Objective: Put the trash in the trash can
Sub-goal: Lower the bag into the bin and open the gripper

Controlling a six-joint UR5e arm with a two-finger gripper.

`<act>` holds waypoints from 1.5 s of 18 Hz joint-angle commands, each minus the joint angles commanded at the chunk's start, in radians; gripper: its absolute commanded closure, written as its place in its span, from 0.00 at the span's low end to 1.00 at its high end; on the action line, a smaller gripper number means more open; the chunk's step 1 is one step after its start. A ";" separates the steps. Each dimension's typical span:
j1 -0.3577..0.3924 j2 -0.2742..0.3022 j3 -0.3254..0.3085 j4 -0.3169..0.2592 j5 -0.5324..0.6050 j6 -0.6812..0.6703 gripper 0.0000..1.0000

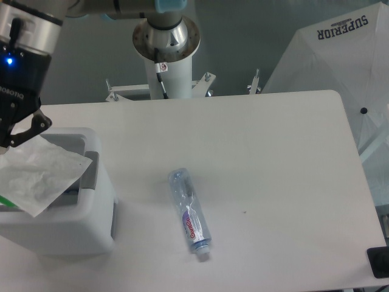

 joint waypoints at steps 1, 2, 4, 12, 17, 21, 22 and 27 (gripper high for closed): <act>0.000 0.009 -0.017 0.000 0.000 0.002 1.00; 0.000 0.020 -0.034 -0.002 0.000 0.002 1.00; 0.000 0.046 -0.074 -0.002 0.002 0.002 1.00; 0.000 0.043 -0.155 -0.003 0.012 0.005 1.00; -0.005 -0.020 -0.097 -0.006 0.014 0.005 1.00; -0.005 -0.060 -0.092 -0.008 0.015 0.009 1.00; -0.005 -0.064 -0.095 -0.008 0.024 0.009 1.00; -0.021 -0.060 -0.106 -0.009 0.055 0.012 0.99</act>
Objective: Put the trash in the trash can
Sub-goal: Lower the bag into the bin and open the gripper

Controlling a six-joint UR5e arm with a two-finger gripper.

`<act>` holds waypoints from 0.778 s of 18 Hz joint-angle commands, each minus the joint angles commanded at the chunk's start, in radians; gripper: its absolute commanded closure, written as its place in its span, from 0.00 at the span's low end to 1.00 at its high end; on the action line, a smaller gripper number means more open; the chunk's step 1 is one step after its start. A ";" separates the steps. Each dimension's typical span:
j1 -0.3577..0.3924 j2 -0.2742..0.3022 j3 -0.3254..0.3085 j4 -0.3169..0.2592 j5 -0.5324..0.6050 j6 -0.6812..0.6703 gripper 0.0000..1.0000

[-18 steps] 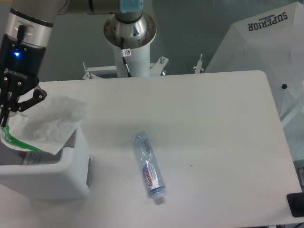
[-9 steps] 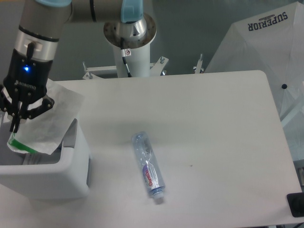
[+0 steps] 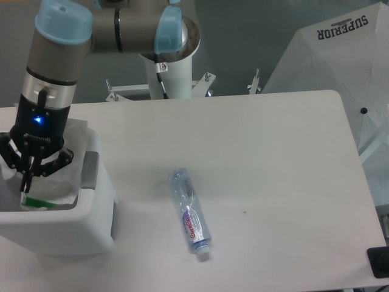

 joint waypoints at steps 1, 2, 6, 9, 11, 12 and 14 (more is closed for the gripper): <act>0.000 0.000 -0.002 0.000 0.002 0.000 0.98; 0.000 -0.003 -0.003 -0.003 0.003 0.000 0.97; -0.005 -0.011 -0.003 -0.006 0.021 0.028 0.84; -0.008 -0.008 -0.009 -0.014 0.023 0.031 0.84; -0.008 -0.011 -0.008 -0.017 0.026 0.031 0.84; -0.008 -0.011 -0.009 -0.023 0.035 0.031 0.83; -0.008 -0.009 -0.002 -0.023 0.040 0.031 0.68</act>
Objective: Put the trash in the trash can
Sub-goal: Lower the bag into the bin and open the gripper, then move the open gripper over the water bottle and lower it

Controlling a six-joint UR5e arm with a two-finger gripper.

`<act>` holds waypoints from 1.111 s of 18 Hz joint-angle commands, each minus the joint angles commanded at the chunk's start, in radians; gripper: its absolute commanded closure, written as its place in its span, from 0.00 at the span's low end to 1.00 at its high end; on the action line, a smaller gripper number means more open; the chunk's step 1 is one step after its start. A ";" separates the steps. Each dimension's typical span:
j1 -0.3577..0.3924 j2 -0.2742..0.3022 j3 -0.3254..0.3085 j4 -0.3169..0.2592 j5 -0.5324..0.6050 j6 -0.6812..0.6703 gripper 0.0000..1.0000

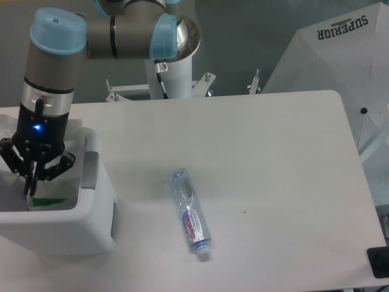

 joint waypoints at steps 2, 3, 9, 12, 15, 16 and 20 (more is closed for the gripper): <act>0.003 0.006 0.012 0.000 0.000 0.000 0.41; 0.003 0.014 0.020 0.000 0.000 0.000 0.26; 0.011 0.074 0.022 -0.006 -0.003 0.003 0.00; 0.061 0.109 0.025 -0.003 0.005 0.044 0.00; 0.185 0.136 0.009 -0.008 0.008 0.040 0.00; 0.216 0.137 0.002 -0.008 0.030 0.031 0.00; 0.316 0.091 -0.037 -0.009 0.153 -0.055 0.00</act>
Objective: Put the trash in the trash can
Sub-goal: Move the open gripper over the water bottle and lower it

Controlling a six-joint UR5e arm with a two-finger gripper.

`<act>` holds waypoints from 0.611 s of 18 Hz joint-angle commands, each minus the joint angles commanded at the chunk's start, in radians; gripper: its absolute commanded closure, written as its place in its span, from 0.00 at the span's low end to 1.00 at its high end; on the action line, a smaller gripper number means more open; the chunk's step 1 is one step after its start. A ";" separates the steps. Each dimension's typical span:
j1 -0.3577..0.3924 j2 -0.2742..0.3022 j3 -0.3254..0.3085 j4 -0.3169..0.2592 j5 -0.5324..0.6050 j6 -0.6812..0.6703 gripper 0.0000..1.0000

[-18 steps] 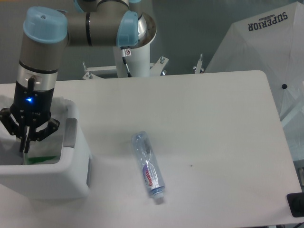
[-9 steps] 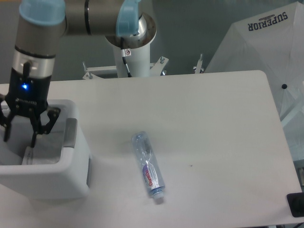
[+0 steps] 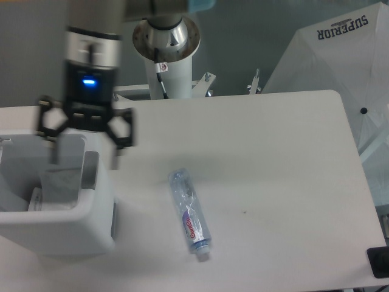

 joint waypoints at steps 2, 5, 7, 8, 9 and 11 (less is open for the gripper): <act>0.026 -0.054 -0.005 -0.002 0.028 -0.009 0.00; 0.040 -0.132 -0.044 0.003 0.058 -0.077 0.00; 0.035 -0.186 -0.046 0.006 0.132 -0.072 0.00; 0.032 -0.212 -0.046 0.008 0.152 -0.072 0.00; 0.032 -0.245 -0.037 0.009 0.163 -0.071 0.00; 0.031 -0.292 -0.015 0.006 0.192 -0.081 0.00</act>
